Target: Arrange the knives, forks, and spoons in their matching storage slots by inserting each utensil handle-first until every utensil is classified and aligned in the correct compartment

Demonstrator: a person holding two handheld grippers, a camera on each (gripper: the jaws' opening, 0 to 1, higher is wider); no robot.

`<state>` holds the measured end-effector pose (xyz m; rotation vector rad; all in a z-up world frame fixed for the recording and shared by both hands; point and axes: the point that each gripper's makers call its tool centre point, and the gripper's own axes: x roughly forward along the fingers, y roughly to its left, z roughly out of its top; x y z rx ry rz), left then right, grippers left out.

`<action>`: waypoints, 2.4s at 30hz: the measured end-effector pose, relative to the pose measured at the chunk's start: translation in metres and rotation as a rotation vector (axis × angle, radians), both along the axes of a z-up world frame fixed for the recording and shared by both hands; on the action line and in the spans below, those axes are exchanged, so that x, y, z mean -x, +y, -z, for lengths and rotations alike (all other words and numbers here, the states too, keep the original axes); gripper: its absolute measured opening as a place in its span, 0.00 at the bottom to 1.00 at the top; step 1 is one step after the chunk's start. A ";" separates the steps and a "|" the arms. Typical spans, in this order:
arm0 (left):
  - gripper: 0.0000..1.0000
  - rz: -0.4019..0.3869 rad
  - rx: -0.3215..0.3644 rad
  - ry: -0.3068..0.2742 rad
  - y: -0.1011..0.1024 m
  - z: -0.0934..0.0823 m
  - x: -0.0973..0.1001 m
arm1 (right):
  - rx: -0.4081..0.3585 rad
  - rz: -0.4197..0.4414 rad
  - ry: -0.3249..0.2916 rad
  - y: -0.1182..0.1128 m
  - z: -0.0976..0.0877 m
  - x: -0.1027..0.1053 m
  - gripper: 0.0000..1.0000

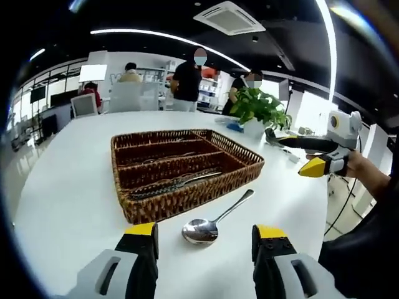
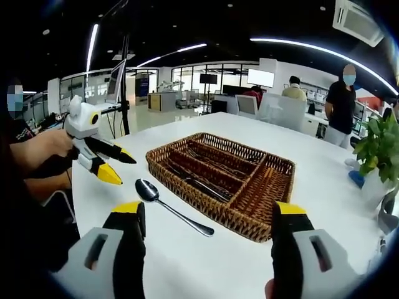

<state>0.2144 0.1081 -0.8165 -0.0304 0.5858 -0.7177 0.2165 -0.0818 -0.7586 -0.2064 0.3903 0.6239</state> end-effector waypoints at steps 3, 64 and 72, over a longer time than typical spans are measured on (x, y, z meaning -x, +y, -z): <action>0.54 -0.036 0.032 0.040 0.003 0.005 -0.002 | 0.002 -0.005 0.002 0.002 0.001 0.001 0.84; 0.07 -0.077 0.151 0.166 -0.014 0.047 -0.014 | -0.018 -0.008 0.043 0.005 0.019 0.010 0.72; 0.05 -0.060 0.167 0.187 -0.017 0.046 -0.006 | -0.015 -0.012 0.044 0.005 0.019 0.010 0.72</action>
